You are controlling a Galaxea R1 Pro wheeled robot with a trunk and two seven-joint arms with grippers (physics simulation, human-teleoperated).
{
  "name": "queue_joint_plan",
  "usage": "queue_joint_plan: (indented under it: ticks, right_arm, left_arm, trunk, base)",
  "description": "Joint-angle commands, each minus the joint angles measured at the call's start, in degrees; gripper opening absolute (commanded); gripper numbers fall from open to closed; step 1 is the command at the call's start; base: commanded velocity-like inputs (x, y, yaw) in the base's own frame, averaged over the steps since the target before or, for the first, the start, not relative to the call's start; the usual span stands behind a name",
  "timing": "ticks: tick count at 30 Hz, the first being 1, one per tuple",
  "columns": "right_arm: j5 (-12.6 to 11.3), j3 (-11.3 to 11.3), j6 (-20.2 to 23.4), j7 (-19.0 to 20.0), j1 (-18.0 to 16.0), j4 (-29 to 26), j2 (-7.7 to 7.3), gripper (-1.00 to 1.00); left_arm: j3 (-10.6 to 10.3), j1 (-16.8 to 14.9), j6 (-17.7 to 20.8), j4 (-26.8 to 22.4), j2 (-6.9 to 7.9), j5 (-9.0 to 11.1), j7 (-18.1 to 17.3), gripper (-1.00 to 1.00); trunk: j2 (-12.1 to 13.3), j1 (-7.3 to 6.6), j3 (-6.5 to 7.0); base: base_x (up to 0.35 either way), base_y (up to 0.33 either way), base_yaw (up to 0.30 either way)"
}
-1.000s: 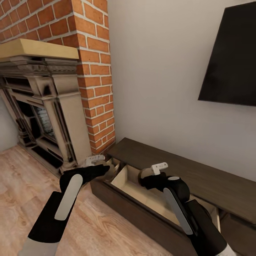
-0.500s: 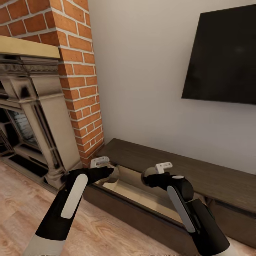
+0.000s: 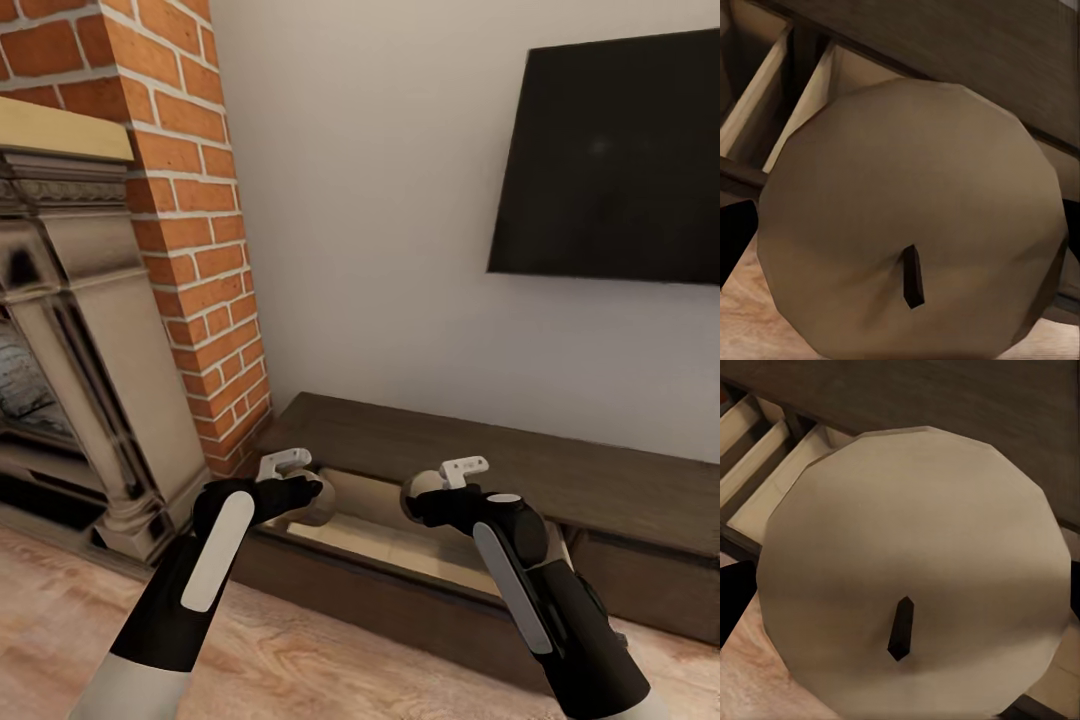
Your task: Place each of the two pumpkins and all three candles from the living room inside a cabinet in the living room (use any cabinet), then make sure every cabinet is closed, and position the cauldron so it is next to a table in the living room.
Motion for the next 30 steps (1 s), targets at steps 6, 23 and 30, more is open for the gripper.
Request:
queue_joint_plan:
  ticks: [6, 23, 30]
  right_arm:
    - [-0.63, 0.11, 0.17, -0.62, -0.07, -0.04, 0.23, -1.0]
    - [-0.76, -0.09, 0.17, -0.64, -0.07, 0.05, 0.5, -1.0]
    - [-0.93, 0.16, 0.17, -0.58, -0.07, 0.43, 0.72, -1.0]
  left_arm:
    - [-0.08, -0.03, 0.18, -0.05, -0.07, 0.67, 0.54, -1.0]
    - [-1.33, -0.02, -1.6, 1.13, -0.38, 0.53, 0.6, -1.0]
    - [-1.31, -0.03, -1.94, 5.31, -0.54, 0.64, 0.59, -1.0]
  trunk:
    - [-0.03, -0.01, -0.06]
    - [-0.03, -0.01, -0.06]
    - [-0.03, -0.01, -0.06]
  base:
    - [0.017, 0.329, -0.279]
    - [0.011, 0.077, -0.279]
    - [0.0, 0.176, -0.257]
